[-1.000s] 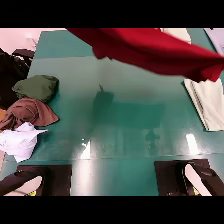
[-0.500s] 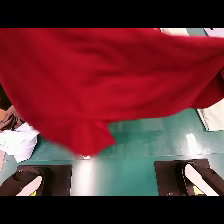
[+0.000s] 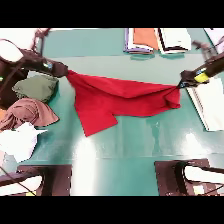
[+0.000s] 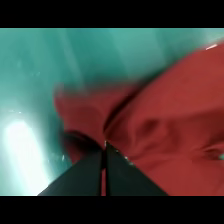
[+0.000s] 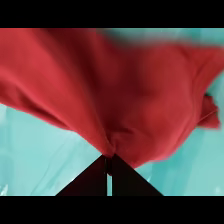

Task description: Fold the shirts.

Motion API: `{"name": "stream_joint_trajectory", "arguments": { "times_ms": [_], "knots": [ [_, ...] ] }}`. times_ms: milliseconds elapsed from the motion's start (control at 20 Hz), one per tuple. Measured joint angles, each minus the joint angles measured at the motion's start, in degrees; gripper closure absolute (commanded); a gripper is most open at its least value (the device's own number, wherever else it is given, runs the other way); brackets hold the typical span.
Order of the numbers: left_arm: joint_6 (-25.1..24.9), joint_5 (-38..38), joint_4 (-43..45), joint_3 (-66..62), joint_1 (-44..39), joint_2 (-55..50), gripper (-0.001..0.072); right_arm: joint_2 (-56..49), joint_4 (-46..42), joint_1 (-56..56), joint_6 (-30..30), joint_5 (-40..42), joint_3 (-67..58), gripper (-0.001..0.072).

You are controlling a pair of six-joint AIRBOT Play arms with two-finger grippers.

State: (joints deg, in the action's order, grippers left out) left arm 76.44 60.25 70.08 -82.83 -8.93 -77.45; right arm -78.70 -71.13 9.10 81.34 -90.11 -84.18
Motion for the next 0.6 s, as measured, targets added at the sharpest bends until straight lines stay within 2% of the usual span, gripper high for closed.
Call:
{"name": "stream_joint_trajectory", "arguments": {
  "times_ms": [100, 150, 200, 250, 350, 500, 600],
  "knots": [
    [0.0, -4.6, 0.0, 1.0, 0.1, -3.0, 0.0685, -4.7, -0.2, -0.4, 0.1, 2.8, -0.8, 0.0689],
    [0.1, -6.4, 0.1, 1.2, 0.2, -3.9, 0.0685, -6.6, -0.2, -0.5, 0.2, 4.1, -2.1, 0.06],
    [0.2, -8.1, 0.1, 1.1, 0.2, -4.6, 0.0685, -8.2, -0.2, -0.5, 0.2, 5.7, -3.8, 0.0365],
    [0.2, -9.1, 0.2, 0.7, 0.2, -5.1, 0.067, -9.4, -0.3, -0.5, 0.2, 7.2, -5.8, 0.0299],
    [0.4, -9.9, 0.5, -0.6, 0.2, -5.7, 0.0192, -10.8, -0.2, 0.0, 0.2, 9.1, -9.8, 0.0299],
    [1.1, -7.9, 2.6, -3.6, 0.3, -6.1, 0.0189, -11.5, -0.4, 2.9, -0.5, 7.8, -12.8, 0.0299],
    [1.6, -4.8, 4.0, -4.9, 0.6, -6.0, 0.0189, -10.5, -0.5, 6.3, -1.4, 5.5, -10.4, 0.0298]
  ]
}}
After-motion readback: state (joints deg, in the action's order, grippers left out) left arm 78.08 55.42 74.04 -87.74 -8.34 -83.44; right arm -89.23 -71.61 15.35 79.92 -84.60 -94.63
